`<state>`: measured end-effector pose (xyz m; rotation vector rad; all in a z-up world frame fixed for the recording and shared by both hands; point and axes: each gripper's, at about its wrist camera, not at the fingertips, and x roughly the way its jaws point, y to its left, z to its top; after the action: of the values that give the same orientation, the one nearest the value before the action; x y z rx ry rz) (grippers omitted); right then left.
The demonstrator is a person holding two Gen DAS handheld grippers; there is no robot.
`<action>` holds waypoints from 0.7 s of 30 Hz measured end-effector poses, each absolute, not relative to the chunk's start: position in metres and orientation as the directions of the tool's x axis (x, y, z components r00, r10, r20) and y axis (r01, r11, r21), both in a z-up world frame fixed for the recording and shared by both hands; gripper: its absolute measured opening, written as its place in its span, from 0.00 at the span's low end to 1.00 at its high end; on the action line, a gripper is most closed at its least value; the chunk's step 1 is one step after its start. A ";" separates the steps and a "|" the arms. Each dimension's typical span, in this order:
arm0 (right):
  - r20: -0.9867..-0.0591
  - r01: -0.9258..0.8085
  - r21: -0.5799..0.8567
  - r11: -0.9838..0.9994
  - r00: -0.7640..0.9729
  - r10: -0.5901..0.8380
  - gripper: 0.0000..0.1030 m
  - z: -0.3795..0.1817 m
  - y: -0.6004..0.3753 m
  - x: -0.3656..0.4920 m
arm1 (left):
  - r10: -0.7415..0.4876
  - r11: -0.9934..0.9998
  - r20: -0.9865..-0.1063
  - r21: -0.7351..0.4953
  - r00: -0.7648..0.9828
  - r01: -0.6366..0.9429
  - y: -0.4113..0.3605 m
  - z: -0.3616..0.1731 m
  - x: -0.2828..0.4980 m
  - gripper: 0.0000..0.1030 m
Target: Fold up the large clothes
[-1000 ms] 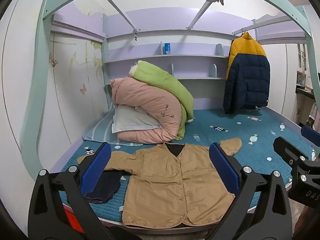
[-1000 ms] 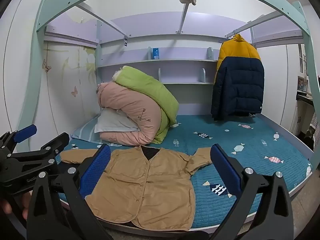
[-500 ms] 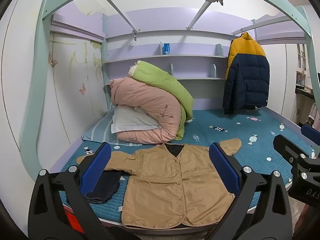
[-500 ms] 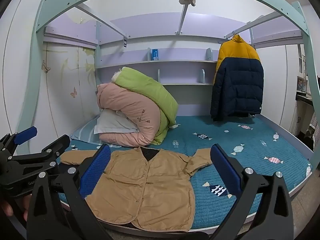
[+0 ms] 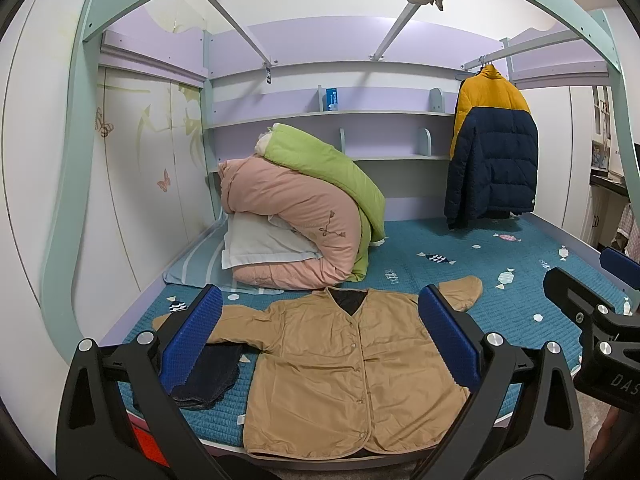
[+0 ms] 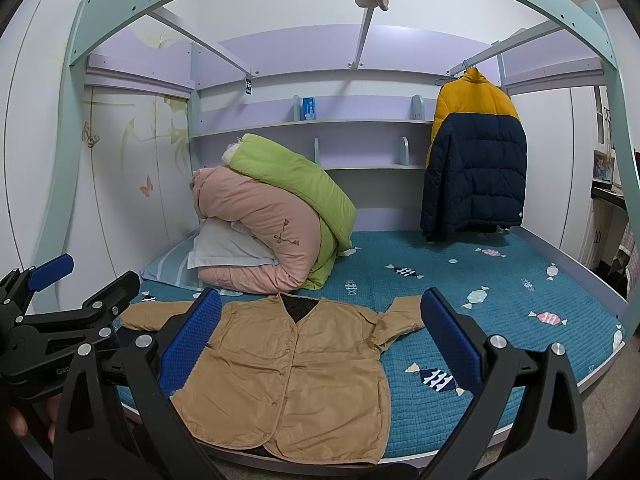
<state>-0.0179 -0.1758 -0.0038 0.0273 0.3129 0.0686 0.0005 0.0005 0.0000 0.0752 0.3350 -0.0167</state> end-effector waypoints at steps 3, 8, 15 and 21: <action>-0.307 -0.063 0.039 0.997 0.949 0.072 0.93 -0.004 -0.176 -0.018 | -0.003 0.997 -0.329 0.071 0.944 0.028 0.001 0.000 0.001 0.95; -0.306 -0.064 0.040 0.997 0.949 0.073 0.93 -0.004 -0.178 -0.017 | -0.004 0.997 -0.328 0.072 0.945 0.029 0.000 0.000 0.000 0.95; -0.304 -0.059 0.041 0.997 0.950 0.069 0.93 -0.008 -0.176 -0.018 | -0.004 0.997 -0.326 0.072 0.945 0.029 -0.009 0.004 -0.002 0.95; -0.306 -0.060 0.041 0.997 0.949 0.070 0.93 -0.008 -0.176 -0.018 | -0.005 0.997 -0.328 0.073 0.945 0.030 -0.008 0.003 -0.002 0.95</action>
<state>-0.0177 -0.1761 -0.0084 0.0315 0.3125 0.0658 -0.0021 -0.0077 0.0034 0.0772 0.3334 -0.0176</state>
